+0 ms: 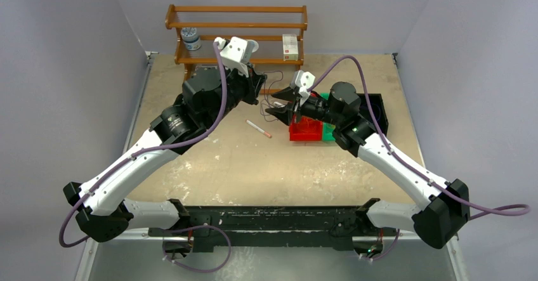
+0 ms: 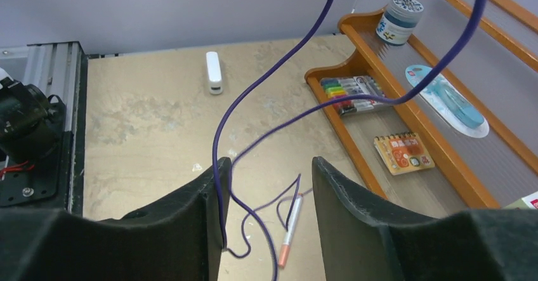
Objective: Untangle the cables
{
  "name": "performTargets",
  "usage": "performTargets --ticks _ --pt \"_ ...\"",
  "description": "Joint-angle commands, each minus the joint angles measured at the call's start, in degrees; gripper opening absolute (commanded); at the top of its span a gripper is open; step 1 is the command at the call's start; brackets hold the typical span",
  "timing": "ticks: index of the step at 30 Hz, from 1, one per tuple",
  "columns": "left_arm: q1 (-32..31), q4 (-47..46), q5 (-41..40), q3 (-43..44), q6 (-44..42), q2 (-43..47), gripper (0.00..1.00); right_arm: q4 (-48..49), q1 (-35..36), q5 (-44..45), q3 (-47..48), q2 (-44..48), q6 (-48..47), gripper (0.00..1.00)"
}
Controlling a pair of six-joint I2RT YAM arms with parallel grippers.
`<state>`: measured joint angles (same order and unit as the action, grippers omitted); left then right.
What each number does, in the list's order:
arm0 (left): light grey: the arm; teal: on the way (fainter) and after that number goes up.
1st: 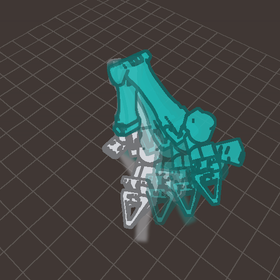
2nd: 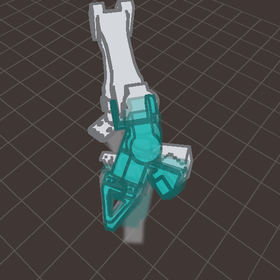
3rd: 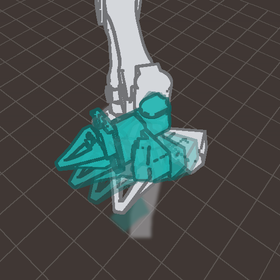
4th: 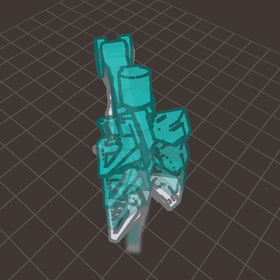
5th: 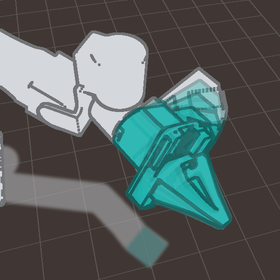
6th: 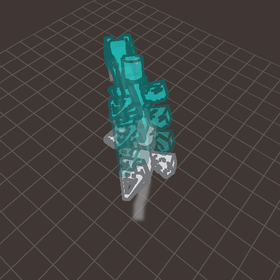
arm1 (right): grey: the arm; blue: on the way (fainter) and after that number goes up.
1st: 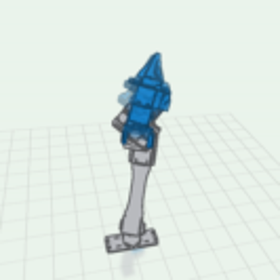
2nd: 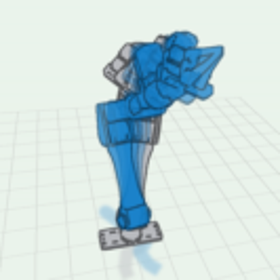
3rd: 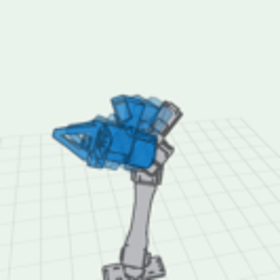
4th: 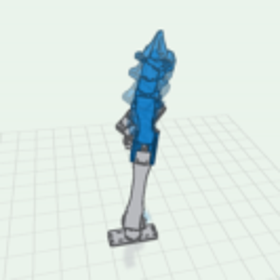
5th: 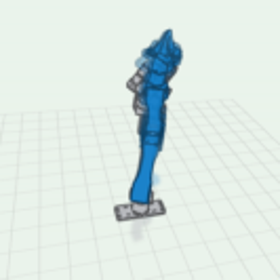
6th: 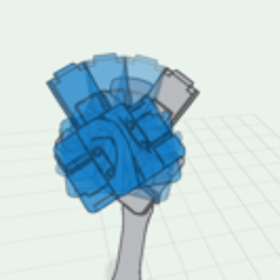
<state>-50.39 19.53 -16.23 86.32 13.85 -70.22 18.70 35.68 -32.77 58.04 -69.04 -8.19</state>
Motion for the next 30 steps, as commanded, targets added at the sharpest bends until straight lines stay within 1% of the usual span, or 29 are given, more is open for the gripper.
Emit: performTargets --ticks 1,4,11,14,15,16,17,19,23,25,27,30 --pt "0.0 -2.6 -0.1 -0.5 -1.3 0.9 0.00 0.3 0.3 0.0 2.5 0.4 -1.1 0.49" --pt "0.0 -2.6 -0.3 -0.6 -1.4 1.0 0.00 -0.2 0.2 0.7 2.4 0.5 -1.3 0.40" --pt "0.1 -3.1 -1.6 -1.4 -1.3 1.4 0.00 -0.2 0.2 4.3 1.8 1.6 -0.7 0.09" --pt "0.1 -3.2 -3.4 -1.8 -1.0 1.6 0.00 0.0 0.2 5.3 0.7 3.0 1.3 0.00" --pt "0.0 -3.2 -3.8 -2.0 -0.8 1.7 0.00 1.0 0.2 6.5 0.1 3.7 2.4 0.00" --pt "0.0 -3.2 -4.3 -2.2 -0.7 1.6 0.06 1.8 0.3 8.2 -0.5 4.6 3.3 0.00" --pt "0.0 -3.1 -4.6 -2.3 -0.5 1.5 0.16 2.3 0.2 10.4 -0.8 5.4 4.7 0.00" --pt "0.1 -2.7 -4.7 -2.3 -0.3 1.2 0.24 1.9 0.2 15.3 -0.9 6.6 5.9 0.00" --pt "0.0 -3.0 -4.6 -3.0 0.4 0.9 0.42 -2.9 -0.4 27.9 1.5 7.2 7.2 0.00" --pt "0.0 -3.3 -4.5 -3.5 0.5 0.9 0.49 -4.7 -1.7 32.9 2.3 7.3 8.2 0.00" --pt "0.0 -3.4 -5.0 -3.8 0.4 0.9 0.53 -6.4 -4.2 36.4 3.0 7.3 9.5 0.00" --pt "0.1 -3.3 -6.4 -4.7 0.1 0.9 0.56 -9.5 -10.7 36.9 4.2 7.3 12.3 0.00"
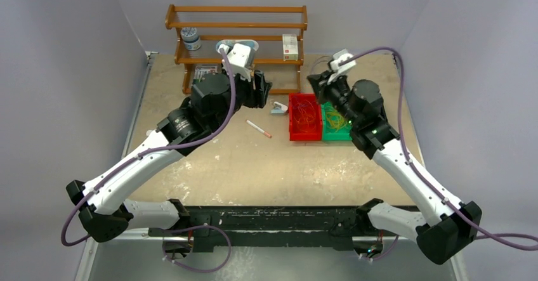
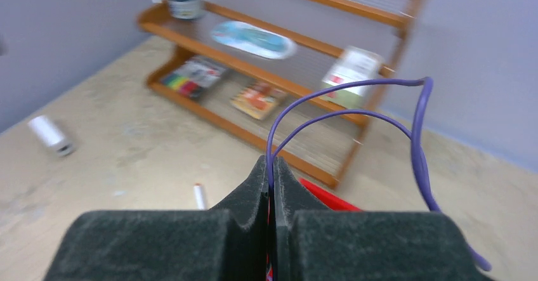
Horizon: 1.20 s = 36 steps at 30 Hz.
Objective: Untangle the cables
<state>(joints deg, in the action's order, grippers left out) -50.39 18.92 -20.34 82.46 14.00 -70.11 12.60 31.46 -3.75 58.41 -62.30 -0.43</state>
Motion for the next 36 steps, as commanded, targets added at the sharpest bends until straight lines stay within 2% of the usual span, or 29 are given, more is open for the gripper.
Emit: performTargets --ticks 1,5,9,12,14,22,36 --pt "0.0 -2.7 -2.9 -1.4 0.0 0.6 0.57 -4.4 -8.6 8.3 4.2 0.7 5.2 0.00" --pt "1.7 -2.2 -5.8 -3.7 1.5 -1.0 0.61 -7.7 -13.5 14.0 5.7 0.5 5.0 0.00" --pt "11.0 -1.8 2.8 -6.5 7.1 -4.0 0.62 -10.7 -18.1 20.5 6.6 -1.0 4.9 0.00" --pt "12.6 -1.8 3.4 -8.5 7.8 -5.6 0.62 -10.7 -20.7 28.3 5.7 -1.9 5.1 0.00" --pt "12.6 -1.3 3.7 -8.8 7.7 -6.2 0.63 -9.6 -22.7 29.9 4.7 -2.4 4.9 0.00" --pt "12.6 -1.1 4.1 -10.3 6.9 -6.1 0.63 -8.7 -30.8 21.9 4.4 -9.4 7.7 0.00" --pt "12.6 -0.4 3.5 -11.0 5.8 -6.4 0.63 -4.9 -36.1 15.1 1.6 -20.2 14.4 0.00"
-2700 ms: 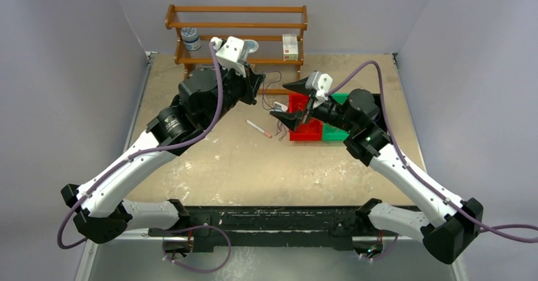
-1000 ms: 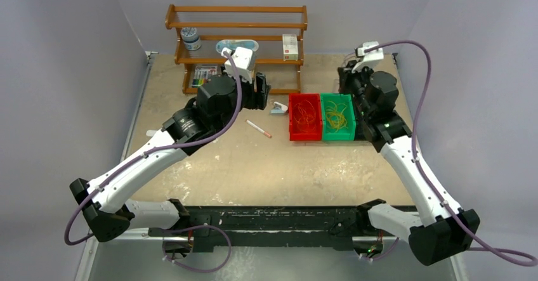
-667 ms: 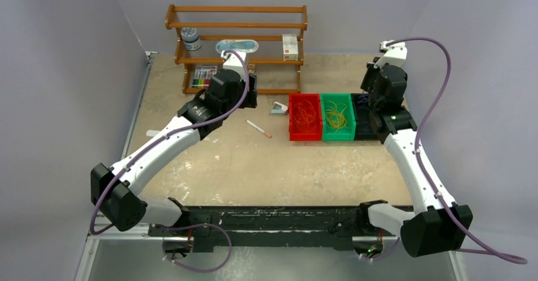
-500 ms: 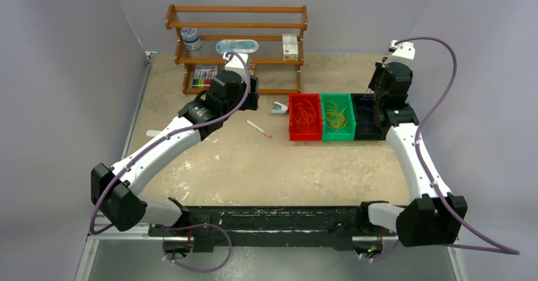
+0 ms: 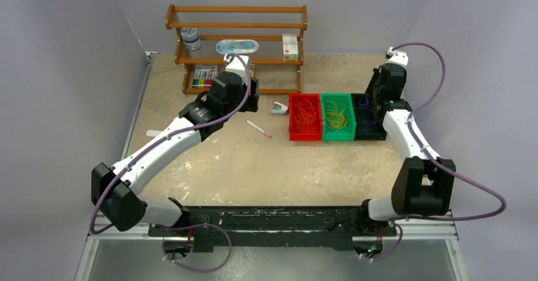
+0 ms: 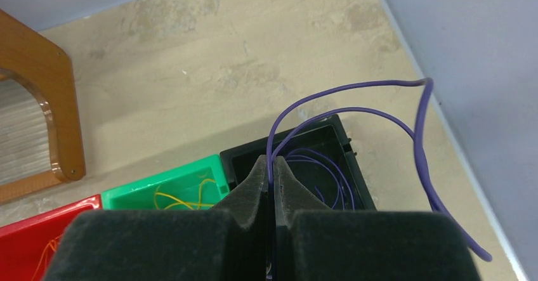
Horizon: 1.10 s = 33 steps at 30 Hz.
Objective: Untangle the cables
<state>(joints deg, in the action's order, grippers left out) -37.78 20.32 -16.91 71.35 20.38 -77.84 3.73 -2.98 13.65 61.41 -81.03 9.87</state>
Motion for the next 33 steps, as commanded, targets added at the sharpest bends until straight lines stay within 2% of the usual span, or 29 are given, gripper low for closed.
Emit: performTargets --ticks 1,8,18,30,33 --pt "0.0 -1.7 0.1 0.2 -0.7 1.3 0.63 4.4 -2.2 -3.1 -1.7 -2.3 4.9 0.00" --pt "0.0 -1.3 0.3 0.2 -1.0 1.1 0.63 4.6 -5.7 -7.6 -1.9 -8.9 8.7 0.00" --pt "0.0 -1.2 0.8 0.2 -1.2 0.6 0.63 -2.0 -7.3 -18.1 3.9 -18.5 6.3 0.00" --pt "0.0 -1.2 1.1 0.3 -1.2 0.3 0.63 -2.9 -7.3 -19.2 3.1 -21.2 5.4 0.04" --pt "0.0 -1.2 1.1 0.3 -1.2 0.2 0.63 -3.4 -7.3 -19.1 2.9 -21.2 4.4 0.09"
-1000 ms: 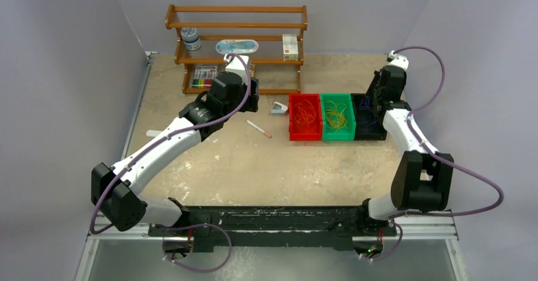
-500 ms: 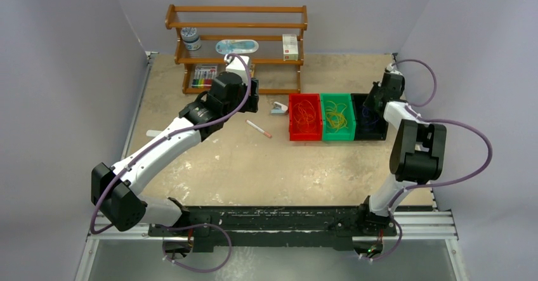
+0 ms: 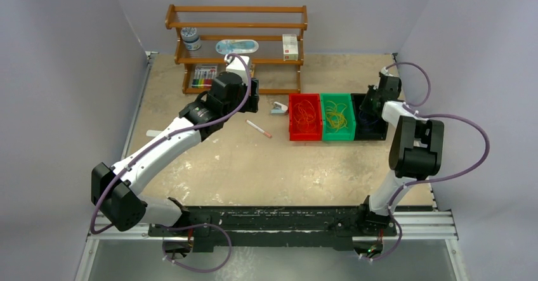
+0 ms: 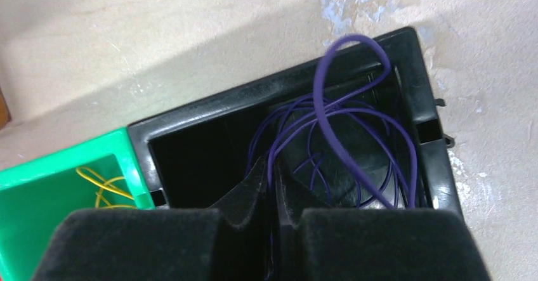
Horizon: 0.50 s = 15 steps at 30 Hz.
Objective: Untangle the cables
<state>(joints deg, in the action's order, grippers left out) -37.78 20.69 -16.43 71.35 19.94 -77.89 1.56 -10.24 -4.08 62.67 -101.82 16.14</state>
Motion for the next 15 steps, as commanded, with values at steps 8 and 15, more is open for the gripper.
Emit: performTargets --ticks 8,15 --pt "0.0 -1.6 1.0 0.3 -0.7 0.1 0.63 -2.5 0.0 2.2 1.6 9.2 -1.7 0.35" --pt "0.0 -1.8 1.3 0.3 -0.6 0.1 0.63 -4.1 0.0 3.7 1.6 15.5 -1.9 0.52"
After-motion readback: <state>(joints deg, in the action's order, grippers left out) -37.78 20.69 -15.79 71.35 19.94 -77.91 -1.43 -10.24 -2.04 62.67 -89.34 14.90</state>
